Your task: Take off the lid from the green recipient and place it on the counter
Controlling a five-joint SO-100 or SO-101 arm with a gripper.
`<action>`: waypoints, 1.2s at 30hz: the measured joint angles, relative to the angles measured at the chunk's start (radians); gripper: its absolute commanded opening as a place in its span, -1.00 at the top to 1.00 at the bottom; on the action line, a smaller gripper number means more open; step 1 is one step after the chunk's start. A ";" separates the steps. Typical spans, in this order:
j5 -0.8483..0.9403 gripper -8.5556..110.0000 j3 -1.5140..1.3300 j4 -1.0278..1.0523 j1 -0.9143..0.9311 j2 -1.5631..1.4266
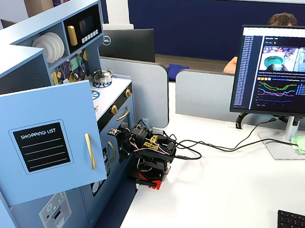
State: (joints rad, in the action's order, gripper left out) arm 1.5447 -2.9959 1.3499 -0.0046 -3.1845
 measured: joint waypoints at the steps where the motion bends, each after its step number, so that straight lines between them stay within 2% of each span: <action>1: 0.000 0.86 0.000 0.000 0.000 0.000; 15: 0.002 0.86 0.000 0.000 -0.002 0.000; 19: 0.066 0.86 0.009 -0.017 0.040 0.003; 24: 0.133 0.84 0.155 -0.298 0.057 0.058; 30: 0.129 0.38 0.551 -0.535 0.051 0.284; 33: 0.104 0.26 0.746 -0.615 0.046 0.396; 36: 0.086 0.23 0.907 -0.689 0.064 0.488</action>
State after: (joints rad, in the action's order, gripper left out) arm 1.6306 -2.0893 0.6611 0.0598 -2.6967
